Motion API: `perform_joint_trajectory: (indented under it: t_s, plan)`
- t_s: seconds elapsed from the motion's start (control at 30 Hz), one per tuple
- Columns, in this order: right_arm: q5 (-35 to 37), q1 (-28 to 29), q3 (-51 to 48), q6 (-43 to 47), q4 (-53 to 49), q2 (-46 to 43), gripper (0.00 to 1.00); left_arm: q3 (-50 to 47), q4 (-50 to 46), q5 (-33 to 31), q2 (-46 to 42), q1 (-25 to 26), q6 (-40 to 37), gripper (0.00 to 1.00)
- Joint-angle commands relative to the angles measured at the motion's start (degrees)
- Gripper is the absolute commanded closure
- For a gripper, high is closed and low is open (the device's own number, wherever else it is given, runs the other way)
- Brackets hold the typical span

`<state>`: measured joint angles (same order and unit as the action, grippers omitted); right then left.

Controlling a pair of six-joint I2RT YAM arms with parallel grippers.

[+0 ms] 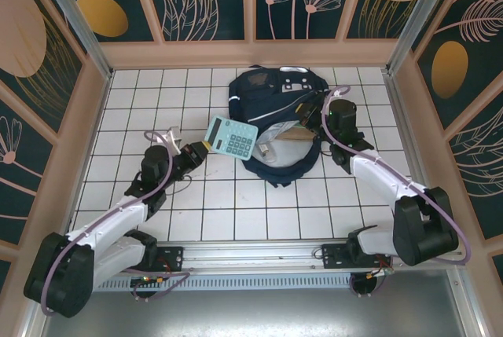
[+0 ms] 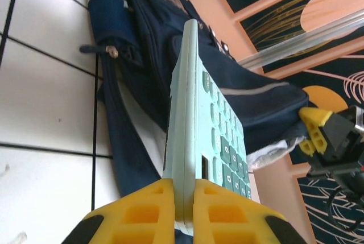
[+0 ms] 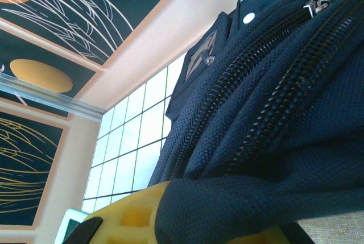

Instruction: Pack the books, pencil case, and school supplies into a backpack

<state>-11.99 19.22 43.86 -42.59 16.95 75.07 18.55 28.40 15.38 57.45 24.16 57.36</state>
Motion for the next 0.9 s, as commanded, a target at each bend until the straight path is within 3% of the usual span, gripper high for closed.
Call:
perform_joint_trajectory:
  t_s: [0.0, 0.2, 0.6, 0.87]
  plan:
    - [-2.52, 1.36, 3.63, -1.44, 4.80, 0.51, 1.00, -0.61, 1.32, -3.92, -2.05, 4.04, 1.92, 0.88]
    - [-0.57, 1.43, 6.63, -1.97, 3.24, 0.87, 1.00, -1.63, 1.02, -8.15, -2.90, 9.66, 2.66, 0.90]
    - [1.80, 1.85, 8.75, -1.97, 1.94, 2.49, 1.00, -5.66, -4.58, -8.77, -12.01, 11.56, 4.13, 0.90]
    - [2.32, 3.04, 8.83, -1.54, 1.52, 2.39, 1.00, -6.44, 4.34, -9.58, -4.67, 15.14, 6.89, 0.90]
